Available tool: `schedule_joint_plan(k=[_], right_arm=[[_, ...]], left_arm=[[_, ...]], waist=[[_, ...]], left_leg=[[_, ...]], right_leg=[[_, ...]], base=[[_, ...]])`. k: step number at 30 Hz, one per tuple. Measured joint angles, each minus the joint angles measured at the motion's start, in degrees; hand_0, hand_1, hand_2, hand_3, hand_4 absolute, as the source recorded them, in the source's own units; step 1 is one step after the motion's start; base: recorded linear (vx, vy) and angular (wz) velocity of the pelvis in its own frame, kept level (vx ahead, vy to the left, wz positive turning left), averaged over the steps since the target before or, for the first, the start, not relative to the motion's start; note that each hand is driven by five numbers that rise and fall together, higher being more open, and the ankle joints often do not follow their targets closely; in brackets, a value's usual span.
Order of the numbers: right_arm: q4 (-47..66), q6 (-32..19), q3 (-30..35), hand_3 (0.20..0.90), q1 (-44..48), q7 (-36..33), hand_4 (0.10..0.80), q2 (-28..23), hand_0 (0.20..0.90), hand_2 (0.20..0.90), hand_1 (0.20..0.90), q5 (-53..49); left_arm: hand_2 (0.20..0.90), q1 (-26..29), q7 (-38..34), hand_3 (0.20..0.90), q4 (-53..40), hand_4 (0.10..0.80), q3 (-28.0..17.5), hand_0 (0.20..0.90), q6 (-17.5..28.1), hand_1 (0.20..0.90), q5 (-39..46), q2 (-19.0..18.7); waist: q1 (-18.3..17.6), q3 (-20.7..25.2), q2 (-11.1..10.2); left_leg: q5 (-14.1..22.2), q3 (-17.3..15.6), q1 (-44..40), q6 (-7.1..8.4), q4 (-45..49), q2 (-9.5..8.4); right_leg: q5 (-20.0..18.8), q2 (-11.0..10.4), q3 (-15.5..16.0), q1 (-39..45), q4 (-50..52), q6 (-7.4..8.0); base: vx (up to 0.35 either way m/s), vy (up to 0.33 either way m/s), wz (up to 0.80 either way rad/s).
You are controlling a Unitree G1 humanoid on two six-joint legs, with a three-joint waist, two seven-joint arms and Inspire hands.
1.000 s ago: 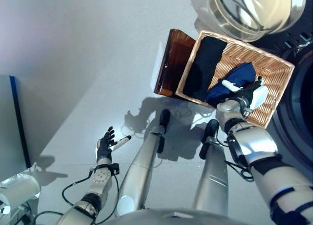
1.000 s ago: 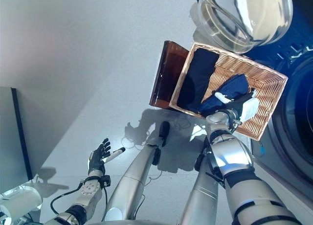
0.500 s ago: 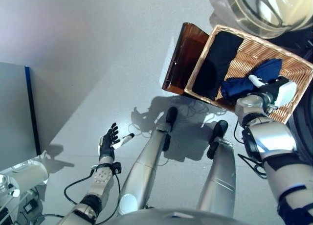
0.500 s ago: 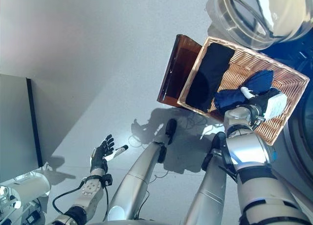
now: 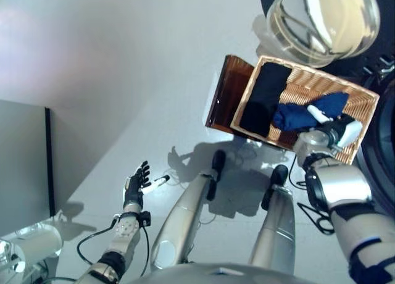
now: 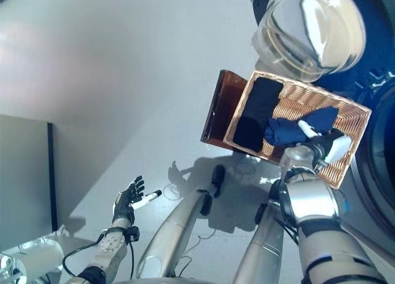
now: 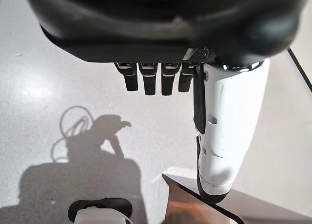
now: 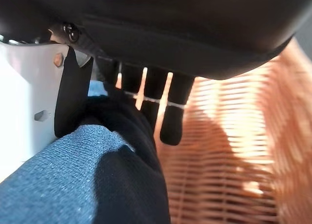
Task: Pick up the clothes and place them into the washing machine
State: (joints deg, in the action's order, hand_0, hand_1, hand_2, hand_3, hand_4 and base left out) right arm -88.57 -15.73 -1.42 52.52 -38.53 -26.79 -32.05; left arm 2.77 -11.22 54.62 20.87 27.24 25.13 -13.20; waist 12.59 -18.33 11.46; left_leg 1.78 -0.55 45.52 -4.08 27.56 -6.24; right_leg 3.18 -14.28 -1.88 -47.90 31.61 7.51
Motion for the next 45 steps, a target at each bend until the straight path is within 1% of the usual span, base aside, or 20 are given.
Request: schedule_joint_plan(k=[1, 3, 6, 9, 12, 14, 16, 18, 20, 22, 24, 27, 30, 31, 34, 35, 37, 41, 42, 45], right_arm=[[1.7, -1.2, 1.3, 0.2, -1.6, 0.6, 0.3, 0.2, 0.2, 0.2, 0.2, -2.1], [4.7, -3.7, 4.0, 0.2, -4.6, 2.4, 0.3, 1.1, 0.2, 0.2, 0.2, -5.5], [7.3, -7.1, 6.5, 0.2, -8.5, 4.6, 0.3, 4.2, 0.2, 0.2, 0.2, -11.8], [9.8, -8.9, 9.8, 0.2, -11.6, 6.9, 0.3, 6.0, 0.2, 0.2, 0.2, -16.9], [12.4, -11.1, 12.8, 0.2, -14.7, 10.0, 0.3, 8.2, 0.2, 0.2, 0.2, -22.7], [14.8, -12.4, 15.2, 0.2, -16.5, 11.3, 0.3, 9.0, 0.2, 0.2, 0.2, -26.1], [16.8, -14.5, 17.5, 0.2, -17.5, 13.2, 0.3, 9.4, 0.2, 0.2, 0.2, -29.7], [18.1, -16.7, 19.5, 0.2, -17.5, 14.8, 0.3, 9.2, 0.2, 0.2, 0.2, -33.4], [19.6, -17.4, 20.7, 0.2, -17.4, 15.1, 0.3, 8.8, 0.2, 0.2, 0.2, -34.8], [20.5, -18.7, 21.5, 0.2, -16.6, 15.3, 0.3, 8.2, 0.2, 0.2, 0.2, -36.1], [20.4, -19.5, 21.4, 0.2, -14.7, 15.3, 0.3, 7.5, 0.2, 0.2, 0.2, -36.9], [21.5, -20.4, 21.5, 0.2, -12.0, 14.7, 0.3, 6.7, 0.2, 0.2, 0.2, -37.0], [21.9, -20.6, 21.1, 0.2, -8.6, 14.2, 0.3, 4.1, 0.2, 0.2, 0.2, -36.8], [22.1, -20.8, 20.8, 0.2, -6.8, 13.4, 0.3, 2.9, 0.2, 0.2, 0.2, -36.6], [21.1, -20.9, 19.0, 0.2, -2.1, 11.1, 0.3, -1.9, 0.2, 0.2, 0.2, -34.8], [21.1, -20.9, 18.9, 0.2, -0.7, 10.5, 0.3, -3.3, 0.2, 0.2, 0.2, -34.1], [21.1, -20.7, 18.2, 0.2, 2.0, 8.8, 0.3, -7.2, 0.2, 0.2, 0.2, -32.1], [19.7, -20.3, 14.2, 0.2, 6.7, 5.7, 0.3, -14.8, 0.2, 0.2, 0.2, -28.1], [19.0, -20.3, 12.7, 0.2, 8.3, 4.7, 0.3, -16.2, 0.2, 0.2, 0.2, -27.3], [17.2, -18.5, 9.7, 0.2, 10.5, 2.8, 0.3, -18.5, 0.2, 0.2, 0.2, -22.8]], left_arm=[[0.9, -0.5, 0.1, 0.9, 0.2, 0.8, 0.0, 0.9, -0.1, 0.9, 0.1, 0.1], [0.9, -0.9, 1.0, 0.9, 1.2, 0.8, 0.0, 0.9, -0.6, 0.9, 0.1, 0.3], [0.9, -1.7, 1.8, 0.9, 2.9, 0.8, 0.0, 0.9, -0.7, 0.9, 0.3, 0.7], [0.9, -1.8, 2.9, 0.9, 3.0, 0.8, -0.2, 0.9, -0.6, 0.9, 1.2, 1.3], [0.9, -2.7, 4.8, 0.9, 3.7, 0.8, -0.3, 0.9, -0.6, 0.9, 2.9, 2.0], [0.9, -2.8, 5.6, 0.9, 4.7, 0.8, -0.4, 0.9, -0.6, 0.9, 4.5, 2.8], [0.9, -3.1, 6.5, 0.9, 6.2, 0.8, -0.4, 0.9, -0.6, 0.9, 5.3, 3.8], [0.9, -4.1, 7.2, 0.9, 6.8, 0.8, -0.3, 0.9, -0.7, 0.9, 6.5, 4.8], [0.9, -4.7, 7.7, 0.9, 6.8, 0.8, -0.1, 0.9, -0.7, 0.9, 6.5, 5.1], [0.9, -5.5, 7.7, 0.9, 7.0, 0.8, 0.1, 0.9, -0.7, 0.9, 7.3, 5.8], [0.9, -5.8, 8.2, 0.9, 7.1, 0.8, 0.1, 0.9, -0.7, 0.9, 8.1, 5.8], [0.9, -5.9, 8.6, 0.9, 7.1, 0.8, 0.2, 0.9, -0.8, 0.9, 8.7, 5.9], [0.9, -6.4, 8.8, 0.9, 6.6, 0.8, 0.2, 0.9, -0.8, 0.9, 8.9, 6.1], [0.9, -6.4, 8.8, 0.9, 6.5, 0.8, 0.2, 0.9, -0.8, 0.9, 9.0, 6.1], [0.9, -6.5, 8.7, 0.9, 6.2, 0.8, 0.3, 0.9, -0.9, 0.9, 9.1, 6.1], [0.9, -6.6, 8.7, 0.9, 5.9, 0.8, 0.3, 0.9, -0.8, 0.9, 9.1, 6.0], [0.9, -6.6, 8.7, 0.9, 4.7, 0.8, 0.3, 0.9, -0.8, 0.9, 9.1, 6.1], [0.9, -6.8, 8.5, 0.9, 1.7, 0.8, 0.5, 0.9, -0.6, 0.9, 9.1, 5.9], [0.9, -6.8, 8.4, 0.9, 1.1, 0.8, 0.6, 0.9, -0.5, 0.9, 9.0, 5.9], [0.9, -6.5, 8.2, 0.9, -0.6, 0.8, 0.7, 0.9, -0.5, 0.9, 9.0, 5.9]], waist=[[-0.8, 0.3, 0.2], [-1.7, 0.4, 0.3], [-3.7, 0.7, 0.2], [-6.1, 0.8, 0.2], [-7.1, 1.0, 0.3], [-7.3, 1.2, 0.5], [-7.4, 1.7, 1.3], [-7.4, 2.4, 2.3], [-7.3, 2.9, 3.2], [-7.0, 3.8, 4.5], [-7.0, 4.1, 5.1], [-6.8, 4.3, 6.2], [-6.3, 4.2, 6.8], [-5.9, 4.3, 6.9], [-5.4, 4.1, 7.2], [-5.3, 4.0, 7.2], [-5.2, 3.5, 7.7], [-5.3, 3.0, 8.0], [-5.4, 2.8, 7.9], [-5.6, 1.8, 8.0]], left_leg=[[0.3, -0.9, -0.6, -0.51, -0.2, 0.47], [0.2, -2.5, -2.6, -0.84, -1.4, 0.85], [0.6, -4.4, -6.4, -1.39, -3.6, 1.26], [0.6, -5.8, -8.4, -1.41, -4.9, 1.82], [0.7, -7.1, -9.6, -1.25, -6.3, 2.29], [0.4, -7.5, -10.3, -0.89, -7.0, 2.41], [0.2, -7.8, -10.7, -0.63, -7.9, 2.54], [0.1, -8.0, -11.3, -0.5, -8.7, 2.54], [0.0, -8.2, -11.6, -0.39, -9.2, 2.55], [-0.1, -8.4, -12.0, -0.33, -9.7, 2.47], [-0.1, -8.6, -11.8, -0.3, -9.6, 2.47], [-0.1, -8.1, -10.4, 0.09, -8.7, 2.51], [0.5, -7.7, -9.0, 0.91, -6.7, 2.42], [0.9, -7.6, -8.2, 0.85, -6.5, 2.83], [0.5, -6.7, -6.5, 1.56, -6.8, 2.38], [0.4, -6.3, -6.1, 1.79, -6.8, 2.68], [-0.2, -5.6, -5.5, 2.5, -7.4, 2.45], [-1.4, -5.1, -5.1, 3.64, -9.2, 2.38], [-1.9, -5.1, -5.1, 4.15, -9.7, 2.37], [-2.6, -5.0, -5.4, 4.47, -10.4, 2.47]], right_leg=[[-1.0, 0.2, -0.1, 0.7, -1.3, 0.06], [-2.4, 0.6, -1.0, 2.4, -3.9, 0.49], [-3.9, 1.0, -2.5, 5.8, -7.6, 0.96], [-4.9, 1.1, -2.7, 7.2, -9.7, 1.26], [-5.2, 1.5, -3.2, 7.5, -10.6, 1.56], [-5.6, 2.0, -3.6, 7.6, -11.4, 1.44], [-6.1, 2.3, -3.9, 7.5, -12.0, 0.88], [-6.1, 2.6, -4.5, 7.5, -11.9, 0.72], [-6.1, 2.6, -4.7, 7.3, -11.8, 0.64], [-5.9, 2.7, -5.1, 7.2, -11.5, 0.44], [-5.1, 2.5, -5.4, 5.9, -9.5, -0.08], [-3.7, 2.6, -5.3, 3.9, -6.1, 0.08], [-1.3, 2.8, -5.4, 1.5, -2.2, -0.36], [-1.0, 2.8, -5.4, 0.4, -1.4, -0.45], [-0.5, 3.2, -5.6, -2.2, 0.2, -1.11], [-0.3, 3.4, -5.5, -2.9, 0.8, -1.42], [0.0, 3.6, -5.5, -3.9, 1.7, -2.01], [1.7, 3.9, -5.3, -6.3, 4.2, -3.17], [2.1, 4.0, -5.3, -7.0, 4.8, -3.37], [3.1, 4.3, -5.4, -7.9, 6.6, -3.89]], base=[[-0.077, 0.021, -0.39], [0.028, -0.014, -0.41], [0.008, -0.022, -0.42], [0.007, -0.039, -0.29], [0.018, -0.036, -0.31], [0.037, -0.015, -0.25], [0.043, -0.004, -0.18], [0.04, -0.011, -0.13], [0.011, -0.007, -0.05], [0.005, -0.041, -0.07], [-0.009, -0.051, 0.01], [0.103, -0.053, 0.11], [0.007, -0.04, 0.11], [-0.117, -0.046, 0.04], [0.019, -0.059, 0.07], [-0.03, -0.067, 0.08], [-0.023, -0.07, 0.08], [-0.013, -0.06, 0.09], [-0.021, -0.061, 0.03], [-0.015, -0.051, 0.07]])
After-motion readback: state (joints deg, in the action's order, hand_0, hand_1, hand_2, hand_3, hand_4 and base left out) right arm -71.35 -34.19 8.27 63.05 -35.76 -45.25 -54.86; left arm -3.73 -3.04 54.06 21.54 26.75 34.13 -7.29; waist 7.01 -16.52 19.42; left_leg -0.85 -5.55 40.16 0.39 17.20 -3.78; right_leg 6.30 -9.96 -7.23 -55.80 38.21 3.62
